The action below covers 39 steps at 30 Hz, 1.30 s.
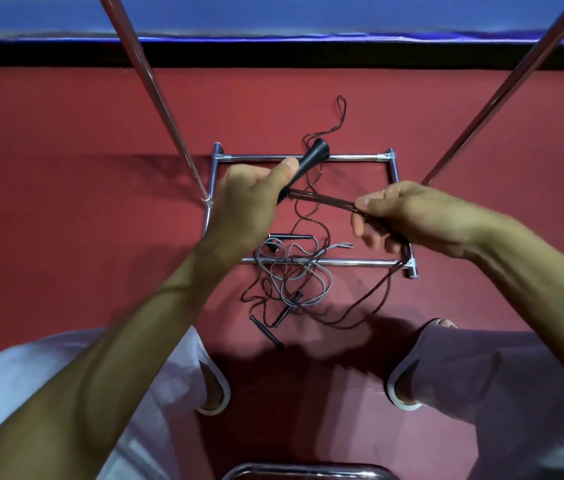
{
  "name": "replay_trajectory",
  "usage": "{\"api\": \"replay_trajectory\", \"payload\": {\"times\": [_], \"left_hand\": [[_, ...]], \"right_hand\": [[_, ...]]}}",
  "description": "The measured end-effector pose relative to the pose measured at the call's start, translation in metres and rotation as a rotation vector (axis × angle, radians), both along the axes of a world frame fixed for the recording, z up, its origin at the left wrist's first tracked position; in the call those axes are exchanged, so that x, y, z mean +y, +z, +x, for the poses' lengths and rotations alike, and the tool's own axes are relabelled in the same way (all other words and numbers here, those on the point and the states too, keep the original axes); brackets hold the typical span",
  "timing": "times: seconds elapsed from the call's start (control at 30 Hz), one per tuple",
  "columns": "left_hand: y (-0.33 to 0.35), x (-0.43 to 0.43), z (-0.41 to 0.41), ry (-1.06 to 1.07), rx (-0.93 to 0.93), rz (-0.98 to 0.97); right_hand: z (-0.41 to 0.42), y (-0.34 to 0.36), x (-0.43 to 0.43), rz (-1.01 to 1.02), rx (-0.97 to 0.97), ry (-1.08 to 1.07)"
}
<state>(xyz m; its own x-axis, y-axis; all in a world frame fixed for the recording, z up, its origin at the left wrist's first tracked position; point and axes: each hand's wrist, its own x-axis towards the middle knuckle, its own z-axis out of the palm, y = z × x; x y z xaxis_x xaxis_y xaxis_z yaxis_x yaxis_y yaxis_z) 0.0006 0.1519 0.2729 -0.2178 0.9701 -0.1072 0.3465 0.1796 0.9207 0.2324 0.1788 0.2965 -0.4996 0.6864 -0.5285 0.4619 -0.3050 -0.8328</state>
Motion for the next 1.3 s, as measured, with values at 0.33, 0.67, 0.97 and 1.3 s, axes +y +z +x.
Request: {"api": "replay_trajectory", "payload": {"times": [0.33,0.67,0.97,1.3], "left_hand": [[-0.005,-0.008,0.008,-0.084,0.372,0.099],[-0.016,-0.023,0.022,-0.424,0.821,0.194],[-0.019,-0.038,0.043,-0.468,0.891,0.224],[-0.012,-0.032,0.028,-0.586,0.679,0.208]], "right_hand": [[-0.004,0.006,-0.010,0.580,-0.102,0.057],[0.001,0.001,0.002,-0.520,0.115,-0.453],[-0.012,0.006,-0.007,-0.614,0.183,-0.240],[0.019,0.031,-0.003,0.313,0.024,0.225]]}}
